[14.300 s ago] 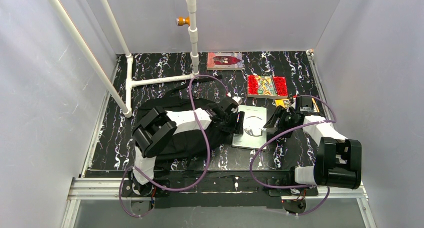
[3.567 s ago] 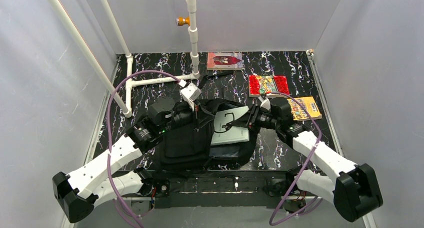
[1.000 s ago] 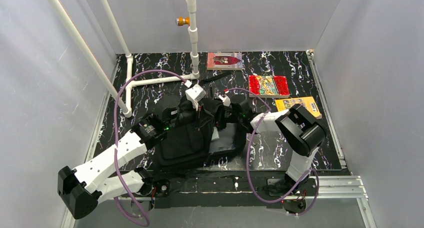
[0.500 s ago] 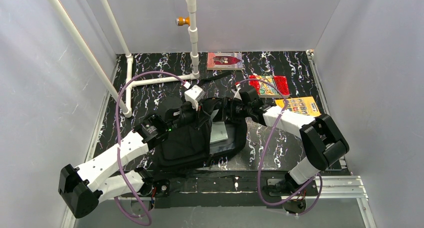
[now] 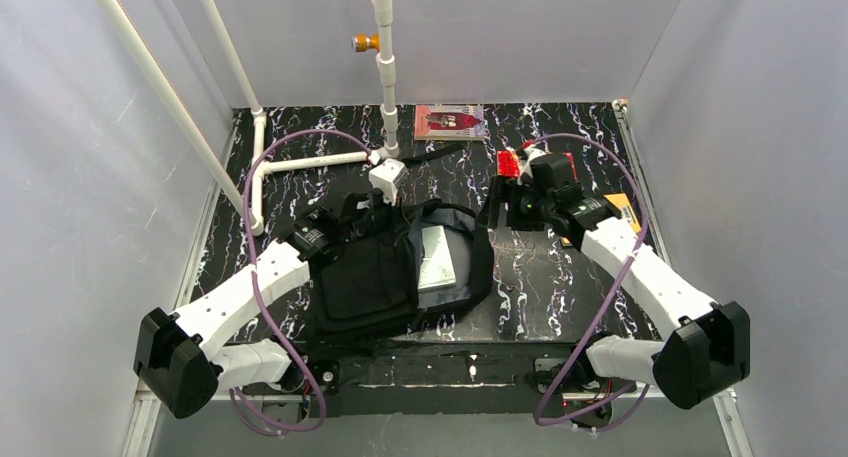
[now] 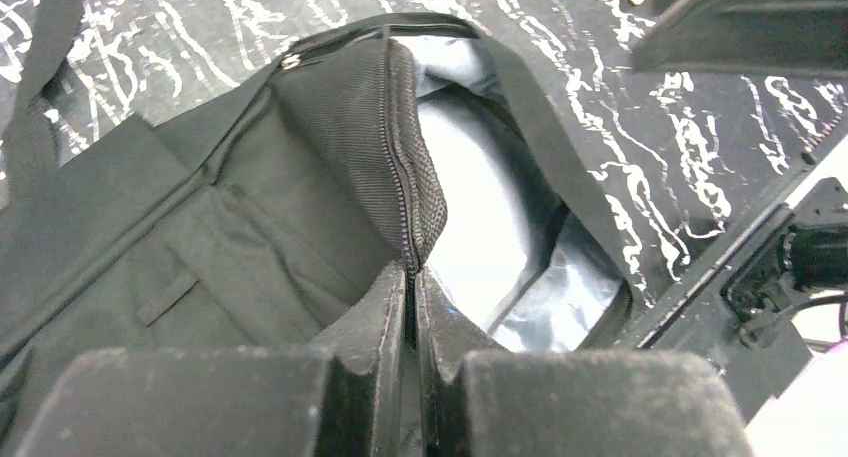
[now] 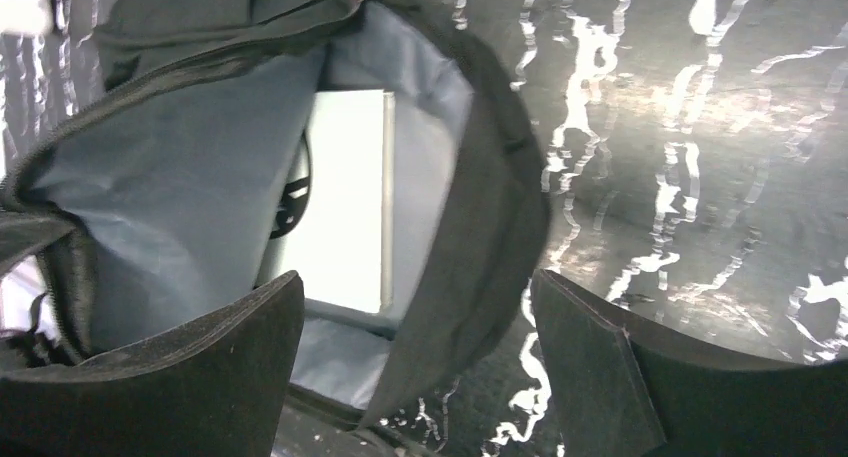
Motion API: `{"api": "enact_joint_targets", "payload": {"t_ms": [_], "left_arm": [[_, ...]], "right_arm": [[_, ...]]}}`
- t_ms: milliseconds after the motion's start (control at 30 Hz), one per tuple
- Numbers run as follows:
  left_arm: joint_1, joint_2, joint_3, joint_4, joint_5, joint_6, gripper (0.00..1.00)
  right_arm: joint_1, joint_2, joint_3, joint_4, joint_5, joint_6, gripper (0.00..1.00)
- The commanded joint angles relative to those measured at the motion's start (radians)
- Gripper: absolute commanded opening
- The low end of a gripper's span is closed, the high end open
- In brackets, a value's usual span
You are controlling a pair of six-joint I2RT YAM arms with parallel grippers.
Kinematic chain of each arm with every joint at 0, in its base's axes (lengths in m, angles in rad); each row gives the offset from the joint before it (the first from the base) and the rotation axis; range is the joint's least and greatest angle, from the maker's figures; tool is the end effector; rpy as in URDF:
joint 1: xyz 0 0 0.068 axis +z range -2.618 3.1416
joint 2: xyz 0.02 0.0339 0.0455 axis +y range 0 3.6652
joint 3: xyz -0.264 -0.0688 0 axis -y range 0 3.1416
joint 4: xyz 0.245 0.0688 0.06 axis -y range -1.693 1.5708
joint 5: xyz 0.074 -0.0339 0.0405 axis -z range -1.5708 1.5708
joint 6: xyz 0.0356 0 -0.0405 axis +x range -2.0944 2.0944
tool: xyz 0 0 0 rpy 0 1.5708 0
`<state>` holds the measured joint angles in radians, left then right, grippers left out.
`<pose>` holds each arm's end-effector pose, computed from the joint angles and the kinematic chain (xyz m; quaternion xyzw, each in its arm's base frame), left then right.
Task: Pack the student bag
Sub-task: Place the book in the student bag, then pick up the book from the center of the board.
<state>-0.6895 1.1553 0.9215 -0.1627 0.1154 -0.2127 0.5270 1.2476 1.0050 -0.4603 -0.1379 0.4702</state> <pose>0.2031 -0.1727 0.3144 0.2273 0.8001 -0.2843 0.4768 0.2324 0.1409 0.2926 -0.0547 0.9040 0.2555 0.3385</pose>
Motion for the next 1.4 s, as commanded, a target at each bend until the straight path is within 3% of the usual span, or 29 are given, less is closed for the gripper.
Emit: {"api": "enact_joint_targets", "payload": {"t_ms": [0, 100, 233, 367, 467, 567, 700, 833, 867, 1067, 1267, 1367], "left_arm": [[0.090, 0.034, 0.087, -0.091, 0.000, 0.008, 0.00], [0.117, 0.068, 0.131, -0.119, 0.020, 0.019, 0.00], [0.131, 0.094, 0.175, -0.123, 0.036, 0.028, 0.00], [0.142, 0.109, 0.202, -0.125, 0.038, 0.035, 0.00], [0.148, 0.112, 0.202, -0.139, 0.039, 0.044, 0.00], [0.150, 0.099, 0.188, -0.162, 0.034, 0.045, 0.00], [0.151, 0.073, 0.157, -0.179, 0.056, 0.009, 0.00], [0.151, 0.063, 0.132, -0.196, 0.146, -0.048, 0.00], [0.150, 0.058, 0.118, -0.206, 0.189, -0.086, 0.02], [0.151, 0.068, 0.105, -0.207, 0.257, -0.168, 0.07], [0.151, 0.093, 0.083, -0.201, 0.328, -0.209, 0.20], [0.151, 0.093, 0.072, -0.201, 0.341, -0.213, 0.33]], "right_arm": [[-0.085, -0.024, -0.114, -0.005, -0.026, -0.023, 0.89], [-0.083, 0.012, -0.209, 0.093, -0.071, 0.059, 0.84], [-0.019, 0.038, -0.338, 0.345, -0.152, 0.221, 0.71], [0.071, 0.077, -0.367, 0.487, -0.159, 0.326, 0.53], [0.080, 0.088, -0.364, 0.526, -0.183, 0.342, 0.50], [0.079, 0.097, -0.321, 0.477, -0.195, 0.290, 0.53], [0.044, 0.073, -0.220, 0.269, -0.099, 0.150, 0.63], [-0.138, 0.007, -0.191, 0.121, -0.074, 0.071, 0.82], [-0.285, -0.032, -0.190, 0.081, -0.081, 0.061, 0.88], [-0.498, -0.078, -0.198, 0.092, -0.063, 0.113, 0.94], [-0.509, 0.017, -0.151, 0.198, -0.137, 0.078, 0.95], [-0.507, 0.084, -0.141, 0.319, -0.199, 0.101, 0.95]]}}
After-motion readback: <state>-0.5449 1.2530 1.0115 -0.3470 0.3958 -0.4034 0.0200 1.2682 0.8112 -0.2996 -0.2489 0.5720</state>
